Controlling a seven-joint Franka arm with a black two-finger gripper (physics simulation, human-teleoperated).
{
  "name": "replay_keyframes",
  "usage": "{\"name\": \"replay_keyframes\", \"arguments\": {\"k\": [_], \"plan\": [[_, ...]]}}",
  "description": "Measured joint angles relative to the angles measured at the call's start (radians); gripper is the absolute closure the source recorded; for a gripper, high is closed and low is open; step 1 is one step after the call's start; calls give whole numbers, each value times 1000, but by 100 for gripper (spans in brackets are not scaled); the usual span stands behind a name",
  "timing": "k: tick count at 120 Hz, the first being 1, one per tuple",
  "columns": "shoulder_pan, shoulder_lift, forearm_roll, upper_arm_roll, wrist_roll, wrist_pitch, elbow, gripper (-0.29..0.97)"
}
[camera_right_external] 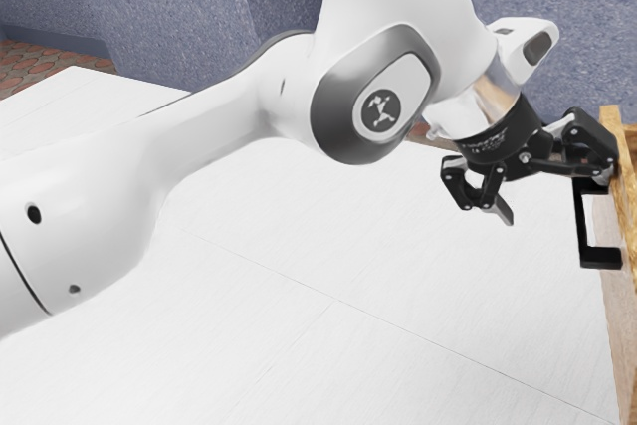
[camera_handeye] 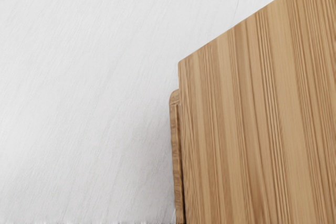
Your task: Pull the drawer handle with one arm to open the drawer
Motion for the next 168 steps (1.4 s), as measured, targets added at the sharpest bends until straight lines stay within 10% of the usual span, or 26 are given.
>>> {"name": "replay_keyframes", "arguments": {"k": [168], "plan": [[-13, -520, 4, 226, -19, 17, -589, 1]]}}
